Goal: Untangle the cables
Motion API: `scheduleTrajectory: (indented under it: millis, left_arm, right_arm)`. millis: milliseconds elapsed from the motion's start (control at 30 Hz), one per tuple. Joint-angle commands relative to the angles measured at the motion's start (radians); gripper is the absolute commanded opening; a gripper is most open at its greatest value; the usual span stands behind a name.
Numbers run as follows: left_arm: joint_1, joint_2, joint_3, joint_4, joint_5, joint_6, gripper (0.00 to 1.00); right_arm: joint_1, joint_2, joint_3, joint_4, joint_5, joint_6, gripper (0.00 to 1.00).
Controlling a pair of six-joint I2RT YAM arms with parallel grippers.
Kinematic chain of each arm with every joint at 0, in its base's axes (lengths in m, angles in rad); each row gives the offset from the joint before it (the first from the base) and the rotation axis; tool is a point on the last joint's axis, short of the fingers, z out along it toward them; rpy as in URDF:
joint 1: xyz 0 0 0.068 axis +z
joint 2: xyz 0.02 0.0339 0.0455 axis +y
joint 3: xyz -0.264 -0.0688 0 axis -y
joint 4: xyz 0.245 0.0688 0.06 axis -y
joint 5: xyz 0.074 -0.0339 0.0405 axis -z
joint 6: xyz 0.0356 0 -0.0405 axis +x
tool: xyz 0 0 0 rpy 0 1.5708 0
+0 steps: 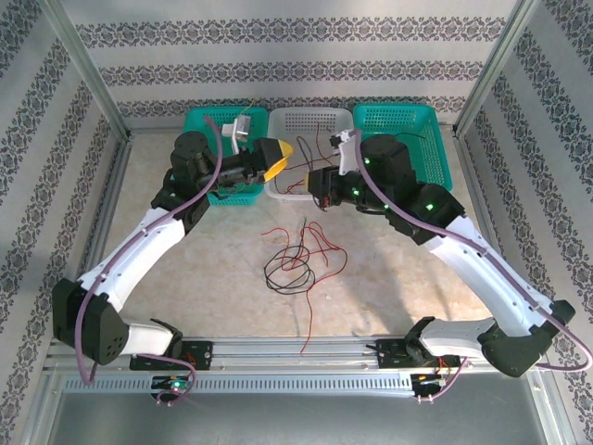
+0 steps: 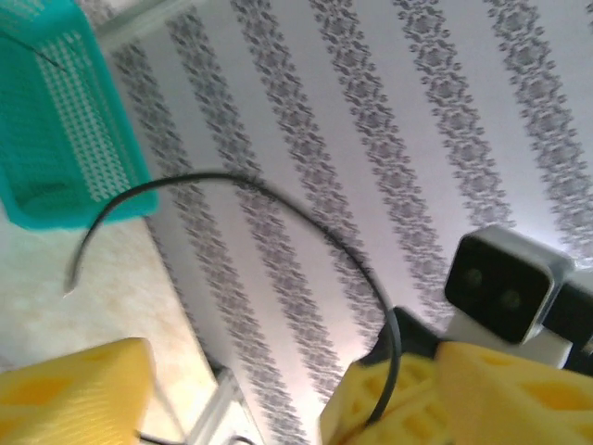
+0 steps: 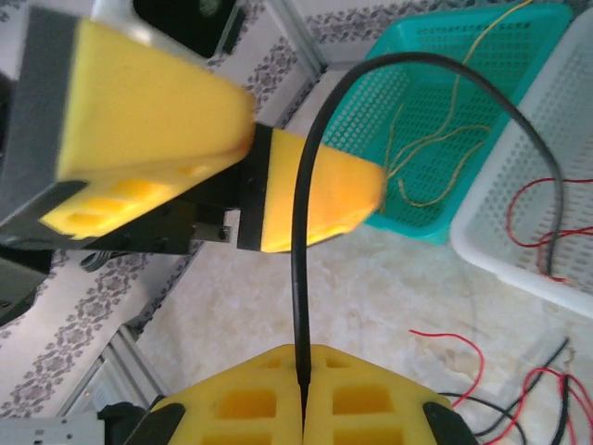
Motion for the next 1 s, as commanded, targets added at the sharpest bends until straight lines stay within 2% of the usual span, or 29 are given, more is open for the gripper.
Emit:
scheduleTrajectory:
  millis: [0, 67, 133, 267, 333, 433, 533, 700, 800, 867, 967]
  left_arm:
    - [0.007, -0.103, 0.003, -0.210, -0.167, 0.197, 0.96]
    - [0.007, -0.143, -0.012, -0.271, -0.247, 0.250, 1.00]
    - [0.008, -0.170, -0.026, -0.325, -0.317, 0.281, 1.00]
    - [0.008, -0.186, -0.048, -0.408, -0.389, 0.297, 1.00]
    - [0.008, -0.184, -0.067, -0.424, -0.391, 0.285, 0.93]
    - [0.007, -0.171, -0.076, -0.451, -0.369, 0.286, 0.88]
    - [0.007, -0.178, -0.082, -0.492, -0.387, 0.301, 0.88]
    - [0.006, -0.186, -0.089, -0.541, -0.388, 0.338, 0.87]
    - [0.005, -0.170, -0.082, -0.575, -0.367, 0.364, 0.83]
    - [0.001, -0.156, -0.078, -0.596, -0.353, 0.382, 0.81]
    - [-0.004, -0.135, -0.065, -0.623, -0.334, 0.413, 0.77]
  right_arm:
    - [-0.078, -0.025, 0.045, -0.095, 0.120, 0.005, 0.00]
    - [-0.171, -0.005, 0.088, -0.153, 0.120, 0.011, 0.00]
    - [-0.267, 0.020, 0.134, -0.194, 0.109, 0.013, 0.00]
    - [-0.442, 0.108, 0.223, -0.250, 0.030, 0.009, 0.00]
    - [-0.507, 0.166, 0.263, -0.258, 0.002, -0.005, 0.00]
    - [-0.570, 0.250, 0.324, -0.262, 0.000, -0.036, 0.00]
    - [-0.620, 0.343, 0.390, -0.270, -0.011, -0.052, 0.00]
    - [-0.663, 0.505, 0.517, -0.302, 0.017, -0.086, 0.00]
    - [-0.677, 0.619, 0.615, -0.350, 0.029, -0.101, 0.00]
    - [-0.680, 0.678, 0.678, -0.388, 0.038, -0.111, 0.11]
    - [-0.679, 0.729, 0.738, -0.425, 0.045, -0.113, 0.36]
